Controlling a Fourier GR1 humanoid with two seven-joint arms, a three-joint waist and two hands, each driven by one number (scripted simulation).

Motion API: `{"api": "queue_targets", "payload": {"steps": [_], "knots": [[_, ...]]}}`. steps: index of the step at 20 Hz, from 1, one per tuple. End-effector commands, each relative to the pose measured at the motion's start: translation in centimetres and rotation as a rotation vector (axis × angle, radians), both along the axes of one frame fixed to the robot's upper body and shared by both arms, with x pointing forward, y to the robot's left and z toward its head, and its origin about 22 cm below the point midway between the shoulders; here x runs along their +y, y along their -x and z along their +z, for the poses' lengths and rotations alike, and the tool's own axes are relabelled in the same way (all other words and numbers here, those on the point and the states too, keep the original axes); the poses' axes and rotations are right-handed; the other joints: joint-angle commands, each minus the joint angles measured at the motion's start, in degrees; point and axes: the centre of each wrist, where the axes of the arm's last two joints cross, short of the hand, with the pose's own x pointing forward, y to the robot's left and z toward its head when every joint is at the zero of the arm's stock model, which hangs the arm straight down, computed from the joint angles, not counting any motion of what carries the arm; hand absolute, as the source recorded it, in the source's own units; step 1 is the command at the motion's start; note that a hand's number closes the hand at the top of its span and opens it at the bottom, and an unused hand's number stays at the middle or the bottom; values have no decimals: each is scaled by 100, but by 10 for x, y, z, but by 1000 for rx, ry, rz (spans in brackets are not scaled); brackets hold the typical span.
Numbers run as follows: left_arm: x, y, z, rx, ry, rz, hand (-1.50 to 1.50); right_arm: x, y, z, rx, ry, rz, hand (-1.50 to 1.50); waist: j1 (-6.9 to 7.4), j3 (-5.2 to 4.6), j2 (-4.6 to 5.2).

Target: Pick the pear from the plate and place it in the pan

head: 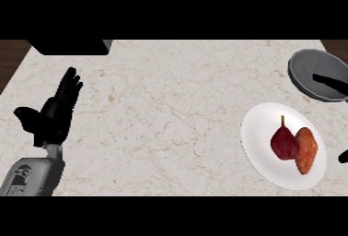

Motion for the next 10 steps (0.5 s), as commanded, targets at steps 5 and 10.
{"api": "queue_targets", "payload": {"steps": [5, 10], "knots": [[11, 14, -4, 1, 5, 3, 0, 2, 2, -37, 80, 20, 64, -150, -6, -1, -7], [-2, -10, 20, 5, -4, 7, 0, 15, -9, -37, 93, 76, 111, -150, -24, -1, -6]]}}
